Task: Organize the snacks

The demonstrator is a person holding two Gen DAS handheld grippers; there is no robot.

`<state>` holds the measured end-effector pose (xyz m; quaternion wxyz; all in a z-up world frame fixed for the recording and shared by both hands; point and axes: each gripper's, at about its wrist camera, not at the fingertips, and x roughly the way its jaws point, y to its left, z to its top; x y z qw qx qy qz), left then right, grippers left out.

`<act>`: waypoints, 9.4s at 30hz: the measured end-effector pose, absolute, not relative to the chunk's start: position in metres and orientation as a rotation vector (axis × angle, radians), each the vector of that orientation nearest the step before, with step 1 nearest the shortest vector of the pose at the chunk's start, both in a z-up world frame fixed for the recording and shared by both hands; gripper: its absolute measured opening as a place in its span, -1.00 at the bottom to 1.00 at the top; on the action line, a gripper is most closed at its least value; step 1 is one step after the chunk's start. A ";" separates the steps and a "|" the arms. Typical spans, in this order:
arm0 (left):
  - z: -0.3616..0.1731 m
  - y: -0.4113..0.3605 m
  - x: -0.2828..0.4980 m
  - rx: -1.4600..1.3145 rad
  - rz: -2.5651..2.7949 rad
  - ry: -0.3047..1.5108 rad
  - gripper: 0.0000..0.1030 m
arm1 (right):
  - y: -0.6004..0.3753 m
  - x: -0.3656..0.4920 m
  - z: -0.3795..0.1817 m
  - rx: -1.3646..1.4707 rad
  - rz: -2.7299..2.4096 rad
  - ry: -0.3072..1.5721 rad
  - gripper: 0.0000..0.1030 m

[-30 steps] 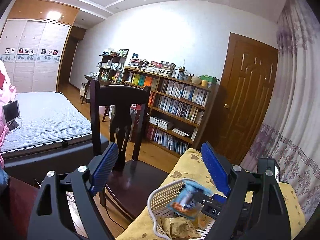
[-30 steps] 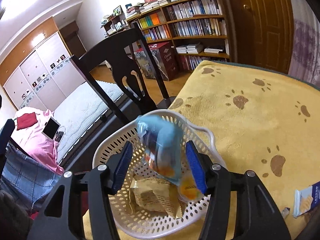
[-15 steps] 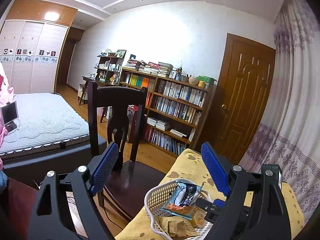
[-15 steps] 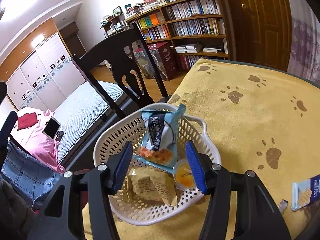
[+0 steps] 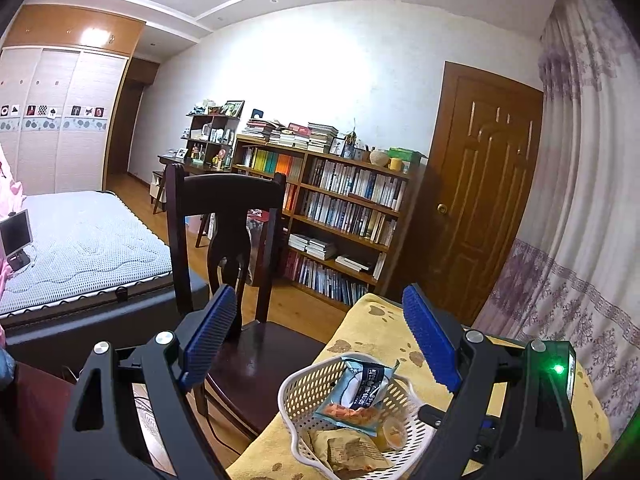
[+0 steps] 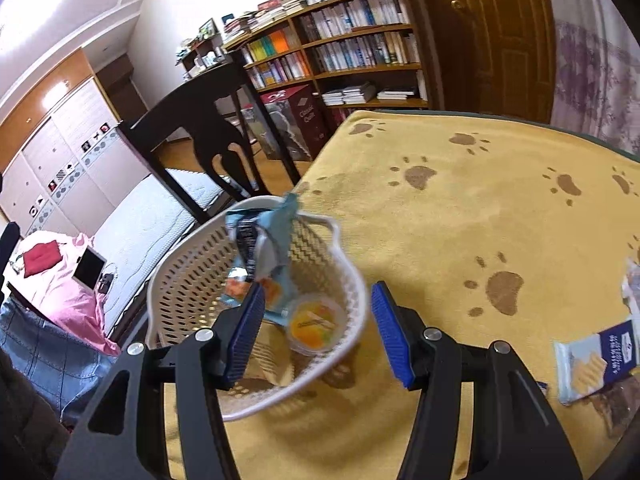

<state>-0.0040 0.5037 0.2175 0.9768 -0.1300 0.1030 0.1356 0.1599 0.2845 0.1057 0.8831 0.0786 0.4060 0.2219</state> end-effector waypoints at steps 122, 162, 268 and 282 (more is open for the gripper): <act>0.056 0.211 0.126 0.227 -0.440 0.772 0.94 | -0.059 0.065 0.043 0.429 0.305 0.783 -0.36; 0.026 0.136 0.148 0.392 -0.587 0.893 0.03 | -0.063 0.068 0.028 0.464 0.317 0.803 -0.36; 0.075 0.333 0.024 0.129 -0.127 0.708 0.43 | -0.001 0.006 0.034 0.255 0.089 0.788 0.01; 0.049 0.323 0.062 0.275 -0.064 0.733 0.43 | -0.001 0.008 0.028 0.257 0.100 0.803 0.01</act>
